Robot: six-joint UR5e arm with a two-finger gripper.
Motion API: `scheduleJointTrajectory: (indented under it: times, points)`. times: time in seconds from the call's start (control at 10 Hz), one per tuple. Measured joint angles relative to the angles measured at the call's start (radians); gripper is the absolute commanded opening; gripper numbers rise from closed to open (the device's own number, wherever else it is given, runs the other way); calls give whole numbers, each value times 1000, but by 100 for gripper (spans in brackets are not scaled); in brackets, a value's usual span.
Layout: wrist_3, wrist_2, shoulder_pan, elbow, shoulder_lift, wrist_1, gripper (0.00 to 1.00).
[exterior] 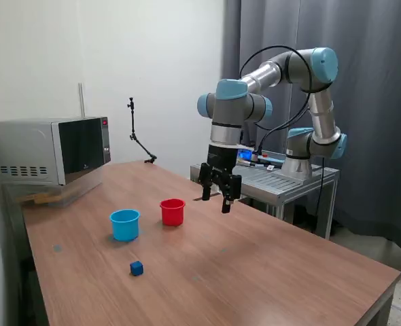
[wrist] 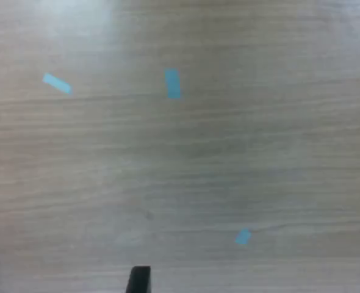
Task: Place red objects in the red bin, and blue objects in the blue bin.
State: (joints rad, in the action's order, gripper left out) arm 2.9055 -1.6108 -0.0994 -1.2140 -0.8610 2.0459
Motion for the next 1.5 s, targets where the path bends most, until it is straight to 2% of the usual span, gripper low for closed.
scheduleJointTrajectory:
  times: [0.8, 1.2, 1.5]
  points:
    - [211, 0, 51, 213, 169, -93, 100]
    - [235, 2, 53, 326, 259, -105, 100]
    - [230, 2, 58, 371, 305, -105, 100]
